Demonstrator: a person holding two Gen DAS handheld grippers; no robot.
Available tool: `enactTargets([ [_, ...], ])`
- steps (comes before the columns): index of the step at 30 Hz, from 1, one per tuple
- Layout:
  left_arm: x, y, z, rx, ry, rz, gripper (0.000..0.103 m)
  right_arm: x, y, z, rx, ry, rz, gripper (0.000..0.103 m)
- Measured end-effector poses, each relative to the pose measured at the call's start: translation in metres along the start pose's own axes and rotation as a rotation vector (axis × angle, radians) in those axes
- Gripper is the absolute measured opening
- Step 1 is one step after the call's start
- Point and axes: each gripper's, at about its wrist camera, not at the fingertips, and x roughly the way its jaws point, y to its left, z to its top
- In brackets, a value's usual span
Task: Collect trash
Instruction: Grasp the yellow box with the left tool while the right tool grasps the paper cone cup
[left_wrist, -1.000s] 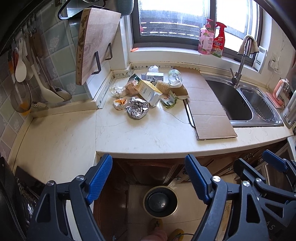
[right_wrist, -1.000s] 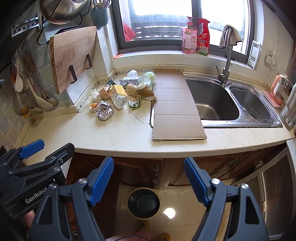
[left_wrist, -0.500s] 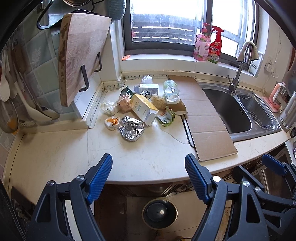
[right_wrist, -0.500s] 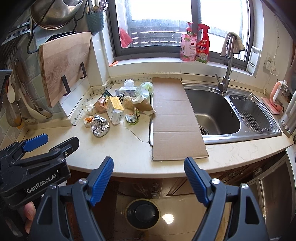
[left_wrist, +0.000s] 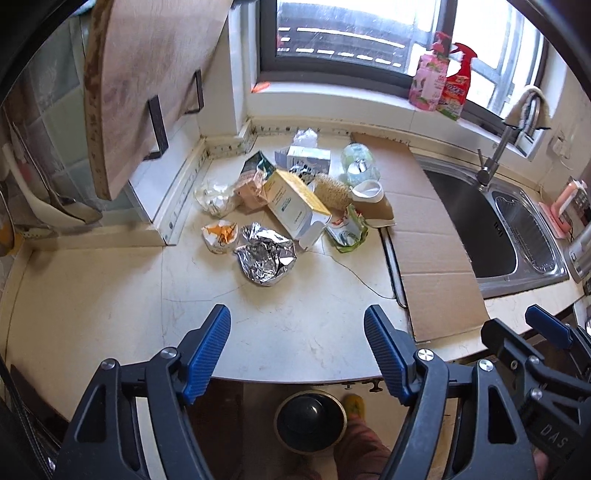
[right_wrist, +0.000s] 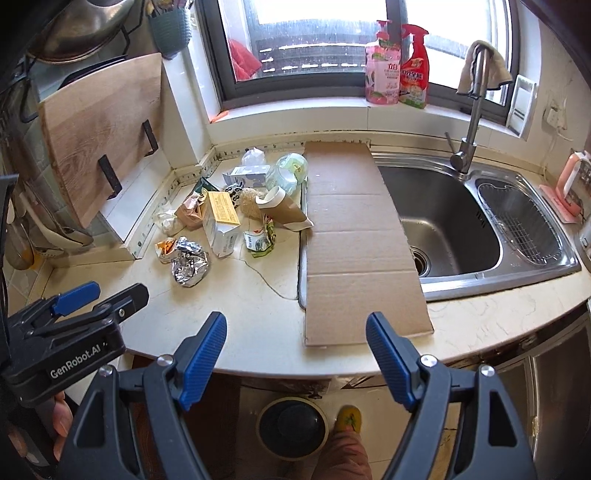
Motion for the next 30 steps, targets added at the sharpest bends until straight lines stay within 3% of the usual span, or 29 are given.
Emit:
enactTargets([
  [8, 0.050, 0.000, 0.042, -0.107, 0.088, 0.026, 0.073, 0.053, -0.018, 0.050, -0.072, 0.039, 0.078, 0.078],
  [13, 0.086, -0.004, 0.075, -0.174, 0.142, 0.013, 0.073, 0.094, -0.025, 0.084, -0.128, 0.083, 0.139, 0.073],
  [17, 0.115, -0.007, 0.097, -0.200, 0.173, 0.044, 0.073, 0.127, -0.025, 0.104, -0.188, 0.117, 0.185, 0.070],
  [24, 0.167, -0.003, 0.122, -0.259, 0.256, 0.085, 0.073, 0.183, -0.016, 0.121, -0.283, 0.181, 0.235, 0.060],
  [30, 0.198, 0.003, 0.130, -0.321, 0.315, 0.072, 0.073, 0.216, -0.007, 0.126, -0.323, 0.231, 0.259, 0.051],
])
